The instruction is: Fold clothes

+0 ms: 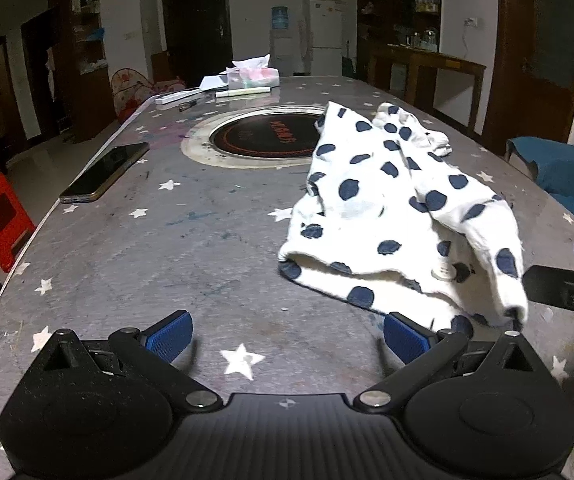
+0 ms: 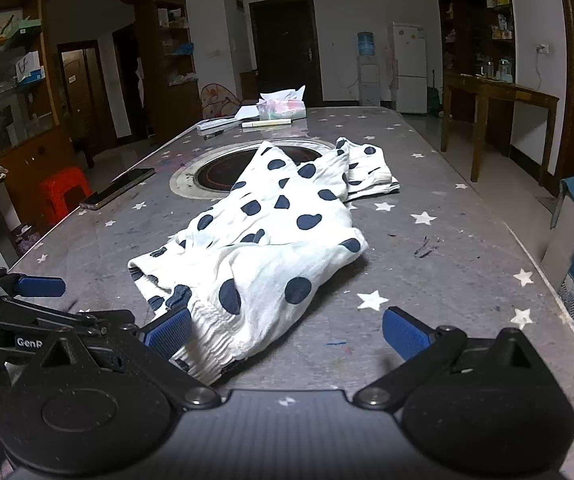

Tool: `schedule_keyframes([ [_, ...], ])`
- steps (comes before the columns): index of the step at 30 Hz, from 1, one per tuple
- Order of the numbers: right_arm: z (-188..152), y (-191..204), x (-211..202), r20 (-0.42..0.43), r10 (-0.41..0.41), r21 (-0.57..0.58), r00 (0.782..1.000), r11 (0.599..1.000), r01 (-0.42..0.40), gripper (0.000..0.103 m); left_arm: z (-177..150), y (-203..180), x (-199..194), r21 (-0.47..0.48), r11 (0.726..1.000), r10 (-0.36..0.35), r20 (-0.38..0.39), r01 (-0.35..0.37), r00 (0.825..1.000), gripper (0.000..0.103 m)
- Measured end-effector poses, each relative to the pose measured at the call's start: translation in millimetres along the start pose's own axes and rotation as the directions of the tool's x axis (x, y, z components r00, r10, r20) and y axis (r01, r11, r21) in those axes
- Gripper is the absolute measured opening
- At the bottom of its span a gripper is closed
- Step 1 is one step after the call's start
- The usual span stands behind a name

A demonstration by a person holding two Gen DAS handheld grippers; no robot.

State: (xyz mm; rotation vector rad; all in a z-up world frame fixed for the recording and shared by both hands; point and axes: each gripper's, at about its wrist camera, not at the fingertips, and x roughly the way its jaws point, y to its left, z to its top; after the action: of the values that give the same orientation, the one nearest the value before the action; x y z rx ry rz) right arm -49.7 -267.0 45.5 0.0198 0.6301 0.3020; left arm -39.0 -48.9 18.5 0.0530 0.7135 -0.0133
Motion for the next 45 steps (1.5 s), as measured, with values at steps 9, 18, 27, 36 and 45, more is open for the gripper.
schedule_keyframes([
  [9,2,7,-9,0.021,0.025,0.001,0.999,1.000,-0.025,0.102,-1,-10,-5,0.032,0.999,-0.005,0.004,0.005,1.000,0.103],
  [18,4,9,-8,0.019,0.033,0.007,0.999,0.999,-0.033,0.096,-3,-14,-7,0.045,0.999,-0.015,0.005,0.015,1.000,0.103],
  [27,6,12,-5,0.005,0.052,0.010,0.999,0.999,-0.052,0.087,-2,-18,-9,0.062,0.998,-0.027,0.008,0.026,1.000,0.103],
  [36,13,13,-3,0.012,0.082,0.032,0.997,0.996,-0.082,0.077,3,-15,-6,0.068,0.998,-0.018,0.017,0.017,1.000,0.103],
  [45,19,14,11,-0.021,0.074,0.036,0.997,0.997,-0.073,0.063,19,3,-3,0.043,0.999,0.026,0.054,-0.029,0.998,0.103],
])
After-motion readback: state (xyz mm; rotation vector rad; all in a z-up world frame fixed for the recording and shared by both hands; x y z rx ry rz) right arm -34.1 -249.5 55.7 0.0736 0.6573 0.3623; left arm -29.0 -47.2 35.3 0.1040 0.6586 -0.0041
